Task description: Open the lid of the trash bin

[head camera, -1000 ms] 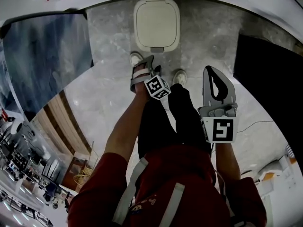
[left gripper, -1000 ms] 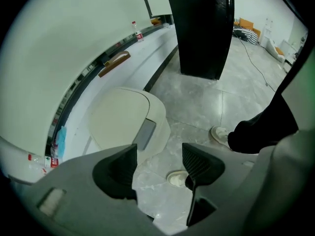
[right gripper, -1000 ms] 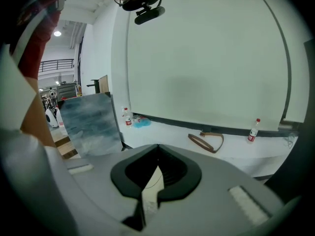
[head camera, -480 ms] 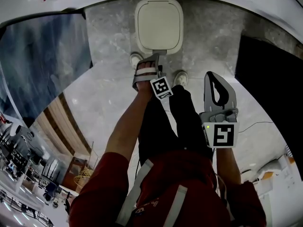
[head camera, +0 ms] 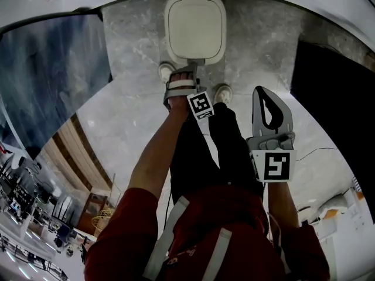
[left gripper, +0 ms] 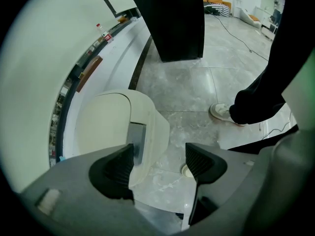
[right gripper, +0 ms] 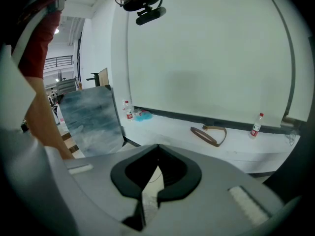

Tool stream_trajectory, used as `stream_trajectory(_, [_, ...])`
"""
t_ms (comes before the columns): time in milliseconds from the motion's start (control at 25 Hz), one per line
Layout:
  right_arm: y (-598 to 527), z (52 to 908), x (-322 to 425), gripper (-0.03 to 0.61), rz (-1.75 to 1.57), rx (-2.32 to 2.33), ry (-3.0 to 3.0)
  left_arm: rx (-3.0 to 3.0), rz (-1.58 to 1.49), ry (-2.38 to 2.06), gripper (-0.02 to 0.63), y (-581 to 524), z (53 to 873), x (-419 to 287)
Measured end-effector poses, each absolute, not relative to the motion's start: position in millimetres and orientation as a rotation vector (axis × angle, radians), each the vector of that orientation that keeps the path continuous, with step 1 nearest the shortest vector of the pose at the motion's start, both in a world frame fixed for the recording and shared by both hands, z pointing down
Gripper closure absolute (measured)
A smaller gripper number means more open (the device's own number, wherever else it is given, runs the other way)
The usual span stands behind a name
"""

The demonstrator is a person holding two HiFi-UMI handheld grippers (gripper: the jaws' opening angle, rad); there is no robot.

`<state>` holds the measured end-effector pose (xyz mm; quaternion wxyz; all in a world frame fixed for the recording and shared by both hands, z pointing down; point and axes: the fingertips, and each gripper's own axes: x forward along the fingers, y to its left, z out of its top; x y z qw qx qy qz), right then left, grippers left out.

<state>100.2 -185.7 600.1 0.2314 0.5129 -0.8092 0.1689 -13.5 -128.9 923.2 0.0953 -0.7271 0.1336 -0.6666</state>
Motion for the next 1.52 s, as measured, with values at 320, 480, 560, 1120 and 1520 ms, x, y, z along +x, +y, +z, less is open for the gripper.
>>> stream_trajectory(320, [-186,600,101,0.578,0.467,1.417,-2.22,-2.166,-1.985,0.373,0.276,-127,923,-13])
stream_trajectory(480, [-179,605,103,0.578,0.471,1.396,-2.203,-2.173,-1.969,0.361,0.275,-124,924,-13])
stream_trajectory(560, [-179,606,101,0.578,0.462,1.395,-2.214,-2.179,-1.957,0.359,0.263,-123,925,-14])
stream_trajectory(1120, [-183,608,93,0.578,0.466,1.399,-2.225,-2.225,-1.96,0.353,0.263,-118,927,-14])
stream_trajectory(1520, [-184,601,98,0.578,0.449,1.41,-2.232,-2.217,-1.971,0.374,0.273,-125,925,-13])
